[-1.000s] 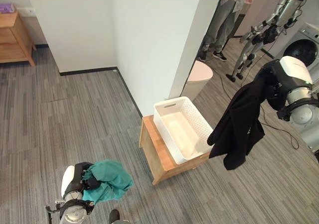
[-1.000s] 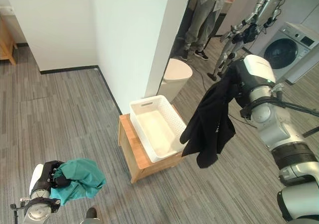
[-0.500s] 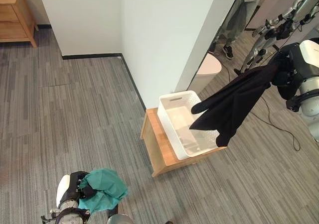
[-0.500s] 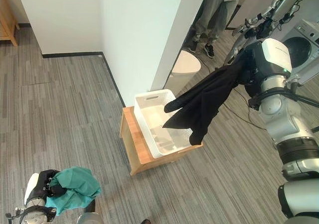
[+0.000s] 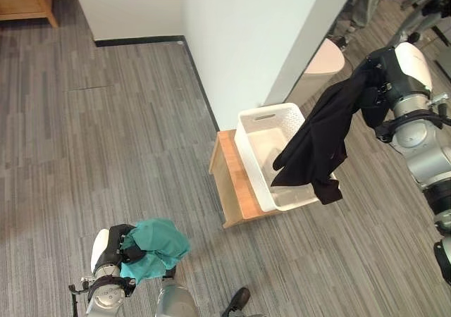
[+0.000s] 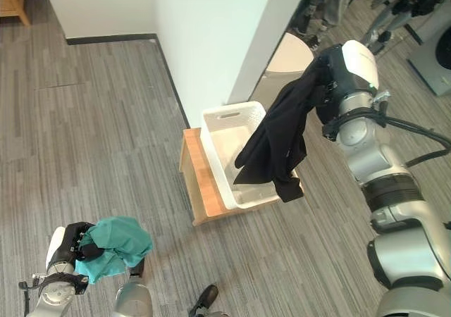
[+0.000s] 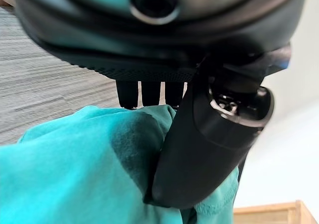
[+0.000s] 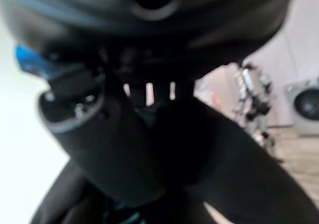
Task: Pick up bed clothes into laundry basket.
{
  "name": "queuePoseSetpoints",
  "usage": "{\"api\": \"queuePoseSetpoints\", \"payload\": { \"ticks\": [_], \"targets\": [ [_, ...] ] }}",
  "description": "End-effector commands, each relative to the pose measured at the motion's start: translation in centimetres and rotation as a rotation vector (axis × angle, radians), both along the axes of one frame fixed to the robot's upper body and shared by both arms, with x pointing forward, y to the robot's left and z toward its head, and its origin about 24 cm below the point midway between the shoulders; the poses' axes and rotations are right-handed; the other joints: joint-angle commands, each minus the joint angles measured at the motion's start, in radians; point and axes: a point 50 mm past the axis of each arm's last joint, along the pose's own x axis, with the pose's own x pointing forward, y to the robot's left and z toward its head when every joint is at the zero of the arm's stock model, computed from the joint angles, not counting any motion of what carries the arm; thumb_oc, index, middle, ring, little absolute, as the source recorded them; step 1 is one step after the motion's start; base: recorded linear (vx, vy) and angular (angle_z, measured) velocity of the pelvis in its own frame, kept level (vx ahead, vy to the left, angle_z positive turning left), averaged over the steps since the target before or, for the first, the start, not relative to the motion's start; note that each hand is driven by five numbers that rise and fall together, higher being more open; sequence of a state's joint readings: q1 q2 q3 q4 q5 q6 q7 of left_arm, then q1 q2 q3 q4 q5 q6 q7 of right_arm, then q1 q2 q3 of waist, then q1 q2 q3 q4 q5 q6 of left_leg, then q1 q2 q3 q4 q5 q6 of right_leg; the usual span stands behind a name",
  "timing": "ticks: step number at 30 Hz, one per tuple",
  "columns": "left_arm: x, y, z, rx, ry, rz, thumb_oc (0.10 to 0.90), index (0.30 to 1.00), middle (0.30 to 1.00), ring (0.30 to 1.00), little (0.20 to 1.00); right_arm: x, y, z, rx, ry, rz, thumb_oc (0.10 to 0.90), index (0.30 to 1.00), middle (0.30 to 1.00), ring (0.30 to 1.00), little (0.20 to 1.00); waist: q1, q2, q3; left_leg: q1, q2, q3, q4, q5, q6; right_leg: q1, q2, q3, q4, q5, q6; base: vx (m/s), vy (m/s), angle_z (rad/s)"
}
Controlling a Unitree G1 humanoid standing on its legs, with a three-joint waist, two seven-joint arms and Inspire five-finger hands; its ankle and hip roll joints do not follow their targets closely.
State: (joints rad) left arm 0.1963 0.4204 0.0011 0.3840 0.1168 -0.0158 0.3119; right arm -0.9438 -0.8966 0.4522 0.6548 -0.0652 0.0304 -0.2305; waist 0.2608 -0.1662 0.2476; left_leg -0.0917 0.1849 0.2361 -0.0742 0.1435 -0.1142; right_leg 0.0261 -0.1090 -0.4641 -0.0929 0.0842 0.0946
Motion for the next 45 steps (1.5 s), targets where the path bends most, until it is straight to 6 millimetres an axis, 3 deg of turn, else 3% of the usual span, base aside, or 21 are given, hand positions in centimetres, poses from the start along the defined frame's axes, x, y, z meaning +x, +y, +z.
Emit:
{"api": "queuePoseSetpoints", "payload": {
  "ticks": [1, 5, 9, 10, 14, 18, 22, 26, 35, 43, 45],
  "targets": [
    [2.6, 0.3, 3.5, 0.075, -0.173, -0.103, 0.4, 0.3, 0.3, 0.3, 0.3, -0.8, 0.4, 9.1, -0.111, -0.301, -0.047, 0.4, 0.3, 0.3, 0.3, 0.3, 0.015, -0.013, -0.053, -0.051, 0.007, -0.031, -0.011, -0.061, -0.014, 0.069, -0.069, -0.013, 0.013, -0.138, 0.06, -0.02, -0.009, 0.11],
    [3.4, 0.4, 4.0, 0.088, -0.198, -0.099, 0.4, 0.3, 0.3, 0.3, 0.3, 0.1, 1.1, 8.2, -0.138, -0.254, -0.06, 0.4, 0.3, 0.3, 0.3, 0.3, 0.011, 0.01, -0.037, -0.085, 0.0, -0.042, -0.011, -0.052, -0.013, 0.043, -0.078, -0.018, 0.019, -0.134, 0.059, -0.04, 0.0, 0.17],
    [4.3, 0.3, 4.3, 0.096, -0.216, -0.107, 0.4, 0.3, 0.3, 0.3, 0.3, 1.5, 1.6, 5.9, -0.061, -0.186, -0.078, 0.4, 0.3, 0.3, 0.3, 0.3, 0.0, 0.068, 0.009, -0.124, -0.007, -0.035, -0.01, -0.04, -0.008, -0.022, -0.105, -0.004, 0.048, -0.127, 0.059, -0.09, 0.048, 0.02],
    [4.3, 0.3, 4.3, 0.096, -0.216, -0.108, 0.4, 0.3, 0.3, 0.3, 0.3, 1.4, 1.6, 5.9, -0.061, -0.186, -0.078, 0.4, 0.3, 0.3, 0.3, 0.3, 0.0, 0.068, 0.009, -0.124, -0.007, -0.034, -0.01, -0.04, -0.007, -0.022, -0.105, -0.004, 0.048, -0.128, 0.059, -0.14, 0.075, 0.0],
    [5.3, -0.3, 4.7, 0.089, -0.236, -0.133, 0.4, 0.3, 0.3, 0.3, 0.3, 1.5, 2.0, 6.4, -0.058, -0.209, -0.071, 0.4, 0.3, 0.3, 0.3, 0.3, -0.024, 0.131, 0.045, -0.156, -0.015, -0.014, -0.011, -0.027, -0.007, -0.075, -0.133, 0.019, 0.062, -0.113, 0.063, -0.11, 0.079, -0.08],
    [5.3, -0.6, 4.6, 0.087, -0.235, -0.143, 0.4, 0.3, 0.3, 0.3, 0.3, 1.4, 2.5, 7.1, -0.08, -0.229, -0.061, 0.4, 0.3, 0.3, 0.3, 0.3, -0.036, 0.148, 0.044, -0.157, -0.019, -0.002, -0.011, -0.027, -0.007, -0.087, -0.143, 0.03, 0.065, -0.107, 0.066, -0.04, 0.052, -0.12],
    [5.5, -0.8, 4.6, 0.088, -0.235, -0.152, 0.4, 0.3, 0.3, 0.3, 0.3, 1.7, 4.5, 7.4, -0.116, -0.241, 0.0, 0.4, 0.3, 0.3, 0.3, 0.3, -0.049, 0.167, 0.041, -0.149, -0.024, 0.015, -0.013, -0.03, -0.007, -0.094, -0.155, 0.045, 0.061, -0.097, 0.069, -0.02, 0.025, -0.1],
    [5.6, -0.9, 4.5, 0.08, -0.235, -0.159, 0.4, 0.3, 0.3, 0.3, 0.3, 2.0, 5.1, 7.4, -0.132, -0.232, 0.01, 0.4, 0.3, 0.3, 0.3, 0.3, -0.055, 0.179, 0.041, -0.147, -0.024, 0.022, -0.013, -0.031, -0.008, -0.095, -0.158, 0.05, 0.055, -0.092, 0.07, -0.01, 0.012, -0.12],
    [6.2, -0.5, 4.8, 0.098, -0.239, -0.15, 0.4, 0.3, 0.3, 0.3, 0.3, 2.9, 5.8, 6.3, -0.155, -0.158, -0.002, 0.4, 0.3, 0.3, 0.3, 0.3, -0.074, 0.213, 0.054, -0.145, -0.022, 0.036, -0.013, -0.028, -0.016, -0.107, -0.165, 0.069, 0.048, -0.08, 0.074, -0.03, 0.004, -0.01],
    [6.8, -0.1, 5.3, 0.11, -0.254, -0.145, 0.4, 0.3, 0.3, 0.3, 0.3, 3.4, 4.4, 5.9, -0.192, -0.088, -0.087, 0.4, 0.3, 0.3, 0.3, 0.3, -0.088, 0.265, 0.083, -0.151, -0.02, 0.055, -0.013, -0.015, -0.019, -0.144, -0.176, 0.099, 0.074, -0.077, 0.075, -0.04, 0.015, -0.09],
    [6.8, 0.0, 5.1, 0.104, -0.249, -0.13, 0.4, 0.3, 0.3, 0.3, 0.3, 3.4, 4.7, 5.8, -0.214, -0.084, -0.083, 0.8, 0.9, 0.9, 0.9, 0.9, -0.094, 0.277, 0.086, -0.151, -0.021, 0.061, -0.013, -0.014, -0.02, -0.151, -0.181, 0.104, 0.076, -0.074, 0.078, -0.02, 0.032, -0.12]
  ]
}}
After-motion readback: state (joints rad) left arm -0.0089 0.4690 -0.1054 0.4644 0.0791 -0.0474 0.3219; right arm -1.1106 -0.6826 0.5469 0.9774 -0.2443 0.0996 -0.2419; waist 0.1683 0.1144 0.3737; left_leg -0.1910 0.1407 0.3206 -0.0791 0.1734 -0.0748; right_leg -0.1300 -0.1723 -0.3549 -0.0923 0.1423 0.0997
